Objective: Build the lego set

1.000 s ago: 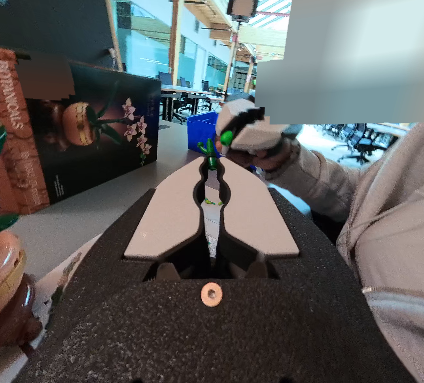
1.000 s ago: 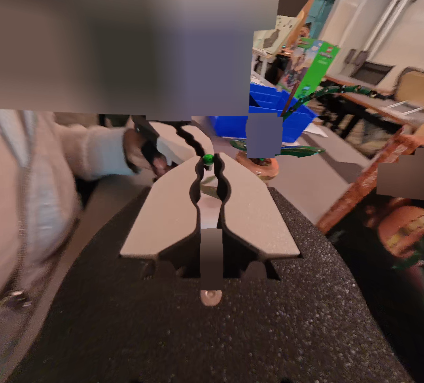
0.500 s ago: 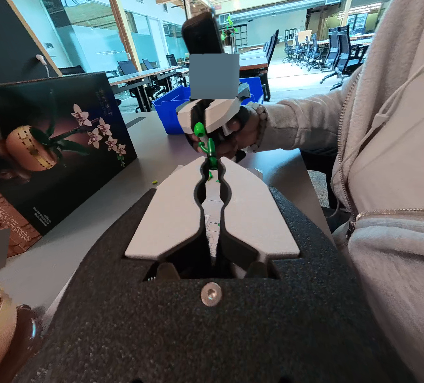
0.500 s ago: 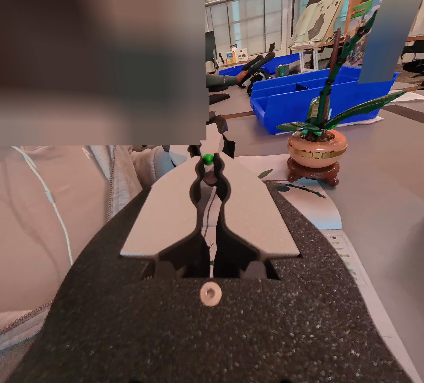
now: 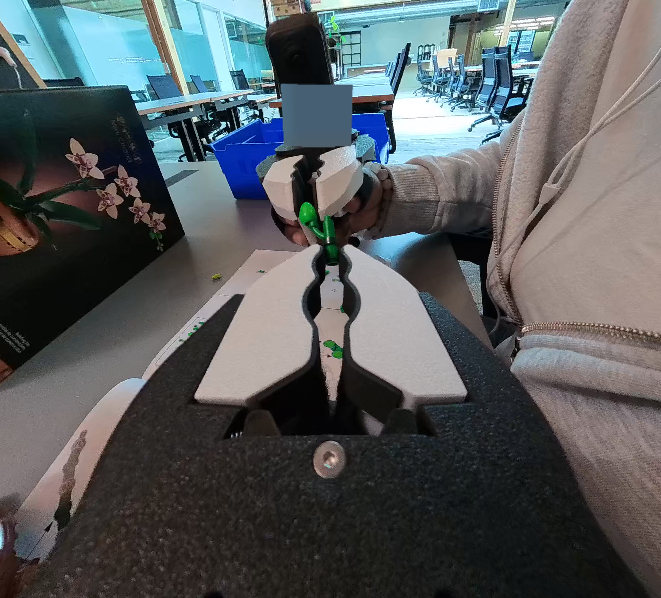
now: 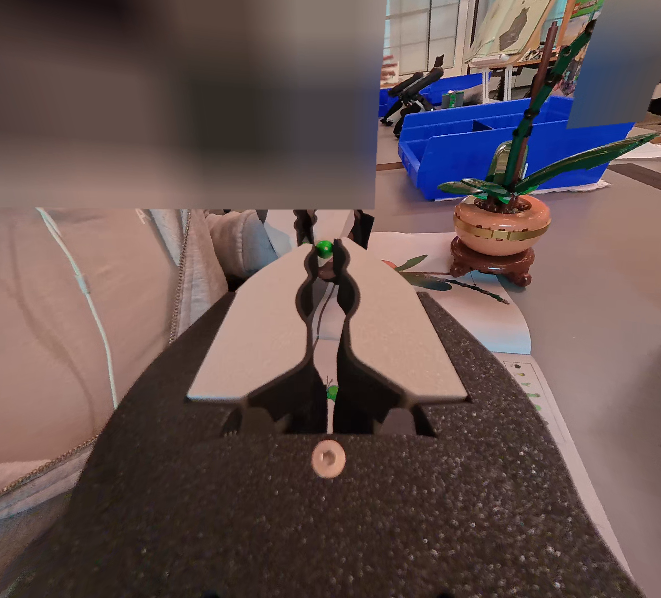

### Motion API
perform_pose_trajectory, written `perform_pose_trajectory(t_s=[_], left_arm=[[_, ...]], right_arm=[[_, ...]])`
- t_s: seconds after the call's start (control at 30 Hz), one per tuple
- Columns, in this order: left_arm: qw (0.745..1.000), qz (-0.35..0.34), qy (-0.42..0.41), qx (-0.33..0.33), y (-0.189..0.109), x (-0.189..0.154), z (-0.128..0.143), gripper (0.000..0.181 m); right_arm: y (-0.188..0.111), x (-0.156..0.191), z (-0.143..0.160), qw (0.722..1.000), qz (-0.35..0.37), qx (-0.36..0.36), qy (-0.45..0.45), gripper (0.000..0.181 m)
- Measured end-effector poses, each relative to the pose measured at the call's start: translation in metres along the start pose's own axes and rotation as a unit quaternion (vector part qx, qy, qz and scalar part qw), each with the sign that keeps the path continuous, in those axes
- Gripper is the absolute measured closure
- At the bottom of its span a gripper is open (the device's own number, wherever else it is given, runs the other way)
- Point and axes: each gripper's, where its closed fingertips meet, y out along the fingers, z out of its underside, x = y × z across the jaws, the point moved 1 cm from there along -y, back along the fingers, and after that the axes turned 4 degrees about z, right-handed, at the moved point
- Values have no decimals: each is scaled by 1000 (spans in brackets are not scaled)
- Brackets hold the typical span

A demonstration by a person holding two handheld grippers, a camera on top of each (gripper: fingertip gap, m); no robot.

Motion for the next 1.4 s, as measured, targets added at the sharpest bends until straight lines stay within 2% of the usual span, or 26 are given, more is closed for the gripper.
perform_pose_trajectory(t_s=[0.5, 1.27, 1.4], left_arm=[[1000, 12, -18, 13, 2, 0, 9, 175], [999, 20, -29, 14, 4, -2, 15, 176], [999, 23, -22, 30, 4, -3, 18, 176]], right_arm=[[-1, 1, 10, 1000, -3, 28, -12, 173], [-2, 0, 18, 1000, 5, -4, 20, 174], [-3, 0, 23, 1000, 1, 26, 17, 174]])
